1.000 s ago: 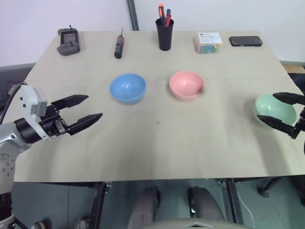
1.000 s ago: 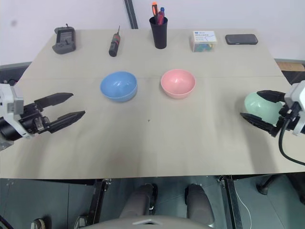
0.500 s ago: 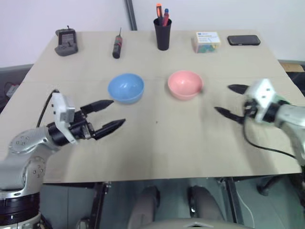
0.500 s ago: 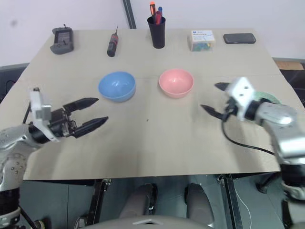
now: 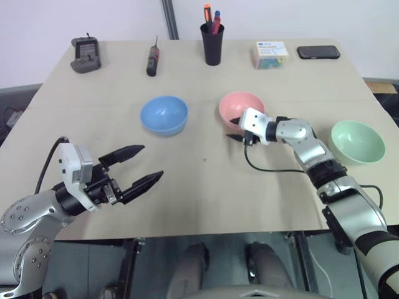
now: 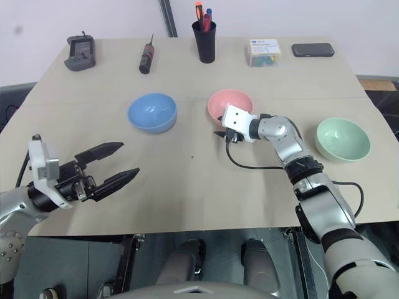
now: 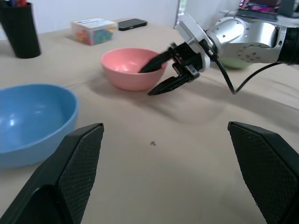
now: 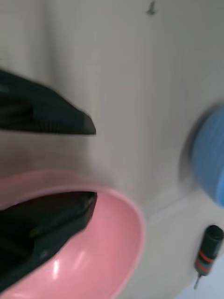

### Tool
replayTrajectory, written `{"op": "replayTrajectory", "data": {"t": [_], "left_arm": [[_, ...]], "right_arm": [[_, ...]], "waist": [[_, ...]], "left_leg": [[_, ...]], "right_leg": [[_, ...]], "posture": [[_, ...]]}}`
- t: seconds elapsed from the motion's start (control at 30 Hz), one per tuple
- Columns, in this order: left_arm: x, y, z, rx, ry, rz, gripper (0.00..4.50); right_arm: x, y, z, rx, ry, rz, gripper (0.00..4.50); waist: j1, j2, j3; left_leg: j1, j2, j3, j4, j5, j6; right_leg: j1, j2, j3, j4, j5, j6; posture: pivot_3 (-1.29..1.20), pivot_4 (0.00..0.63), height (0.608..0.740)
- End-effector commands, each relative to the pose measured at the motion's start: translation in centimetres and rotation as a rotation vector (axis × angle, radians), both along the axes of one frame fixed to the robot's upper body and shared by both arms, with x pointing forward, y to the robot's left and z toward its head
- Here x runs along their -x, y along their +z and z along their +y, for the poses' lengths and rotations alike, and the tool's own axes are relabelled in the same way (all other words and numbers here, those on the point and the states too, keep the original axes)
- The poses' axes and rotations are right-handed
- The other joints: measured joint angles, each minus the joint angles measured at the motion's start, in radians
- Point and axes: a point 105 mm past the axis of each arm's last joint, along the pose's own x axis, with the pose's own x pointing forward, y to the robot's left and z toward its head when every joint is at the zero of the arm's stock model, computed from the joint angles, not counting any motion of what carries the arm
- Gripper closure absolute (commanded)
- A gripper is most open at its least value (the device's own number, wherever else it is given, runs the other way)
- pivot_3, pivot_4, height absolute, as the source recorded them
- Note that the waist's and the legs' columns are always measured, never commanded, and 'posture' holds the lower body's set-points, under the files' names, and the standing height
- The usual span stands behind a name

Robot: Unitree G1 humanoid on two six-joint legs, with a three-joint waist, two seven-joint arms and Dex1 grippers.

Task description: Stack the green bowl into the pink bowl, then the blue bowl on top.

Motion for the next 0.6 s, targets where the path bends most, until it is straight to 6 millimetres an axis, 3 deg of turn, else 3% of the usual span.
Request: {"op": "replayTrajectory", "data": {"t": [0.03,0.17,0.3,0.47,0.6], "left_arm": [[0.7,1.1,-0.5,-0.006,-0.009,-0.053,0.00],[0.6,1.2,-0.5,-0.006,-0.002,-0.055,0.00],[0.6,1.0,-0.5,-0.006,0.002,-0.049,0.00],[0.3,0.7,-0.5,-0.001,-0.002,-0.040,0.00],[-0.1,0.6,-0.6,0.002,-0.014,-0.037,0.00]], "right_arm": [[-0.7,1.5,0.4,-0.002,0.003,-0.076,4.34],[-0.8,2.0,0.2,0.004,0.006,-0.119,4.44],[1.1,2.9,-0.6,0.000,0.086,-0.116,4.44],[8.5,2.1,-2.8,0.035,0.229,0.076,4.44],[11.8,0.4,-3.7,0.065,0.219,0.201,4.44]], "waist": [[-0.002,0.000,0.000],[-0.003,0.000,0.000],[-0.001,0.000,0.000],[0.022,0.000,0.000],[0.021,0.000,0.000]], "left_leg": [[0.000,0.000,0.000,0.000,0.000,0.000],[0.001,0.000,0.001,0.000,0.000,0.000],[0.000,0.000,0.001,0.000,0.000,0.000],[-0.002,0.000,-0.001,0.000,-0.001,0.002],[-0.001,0.000,0.000,0.000,-0.003,0.004]], "right_leg": [[0.000,0.000,0.000,0.000,0.000,0.000],[-0.001,0.000,0.001,0.001,0.000,0.000],[-0.001,0.000,0.002,0.001,0.000,0.000],[0.000,-0.001,-0.001,-0.002,0.000,0.000],[0.000,0.000,0.001,0.000,0.000,0.000]], "posture": [[0.00,0.150,0.740],[0.00,0.150,0.740],[0.00,0.150,0.740],[0.00,0.150,0.740],[0.00,0.150,0.740]]}}
